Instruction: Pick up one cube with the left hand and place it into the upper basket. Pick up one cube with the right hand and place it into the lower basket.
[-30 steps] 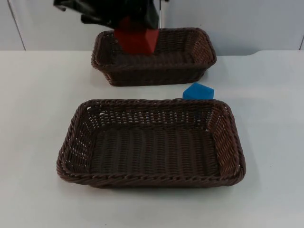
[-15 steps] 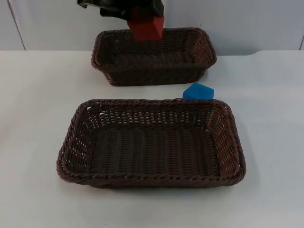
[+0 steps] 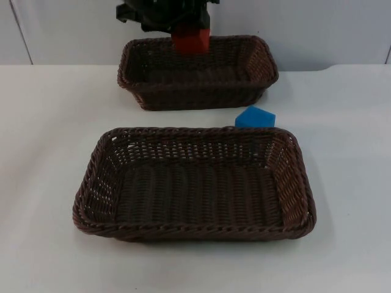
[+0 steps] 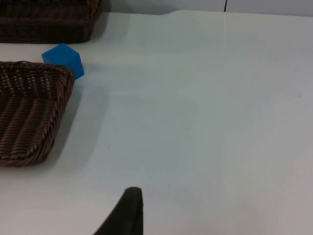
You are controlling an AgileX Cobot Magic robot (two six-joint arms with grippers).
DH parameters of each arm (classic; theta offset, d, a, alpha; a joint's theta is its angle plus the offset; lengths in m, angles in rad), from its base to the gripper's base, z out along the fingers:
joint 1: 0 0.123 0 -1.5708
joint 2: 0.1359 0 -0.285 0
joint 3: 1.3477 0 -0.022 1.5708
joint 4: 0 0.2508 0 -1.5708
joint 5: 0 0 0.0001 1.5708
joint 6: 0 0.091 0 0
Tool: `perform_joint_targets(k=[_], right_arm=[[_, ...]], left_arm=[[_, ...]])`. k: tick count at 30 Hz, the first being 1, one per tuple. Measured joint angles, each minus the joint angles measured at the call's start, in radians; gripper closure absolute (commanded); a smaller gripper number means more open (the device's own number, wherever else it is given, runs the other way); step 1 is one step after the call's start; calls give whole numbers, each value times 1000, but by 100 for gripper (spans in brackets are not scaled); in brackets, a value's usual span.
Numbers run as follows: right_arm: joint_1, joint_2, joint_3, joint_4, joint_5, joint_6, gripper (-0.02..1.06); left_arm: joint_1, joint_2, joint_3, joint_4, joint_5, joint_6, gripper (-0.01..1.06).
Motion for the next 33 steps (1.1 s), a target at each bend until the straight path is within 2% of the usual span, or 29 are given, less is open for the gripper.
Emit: perform_joint_targets(k=[5, 10, 14, 25, 27, 29, 32, 33], right_arm=[[0, 0, 0, 0, 0, 0, -1], [0, 0, 0, 0, 0, 0, -1], [0, 0, 0, 0, 0, 0, -1], [0, 0, 0, 0, 0, 0, -1], [0, 0, 0, 0, 0, 0, -1], [0, 0, 0, 0, 0, 2, -1], [0, 0, 0, 0, 0, 2, -1], [0, 0, 0, 0, 0, 2, -1]], left_arm=[[16, 66, -46, -11, -62, 0, 105], [26, 112, -56, -17, -161, 3, 105], [26, 145, -56, -18, -194, 5, 105], [26, 186, -62, -18, -196, 7, 104], [26, 186, -64, -19, -196, 7, 100], [26, 186, -64, -19, -185, 7, 87], [26, 186, -66, -19, -181, 7, 62], [26, 186, -65, -19, -178, 7, 62]])
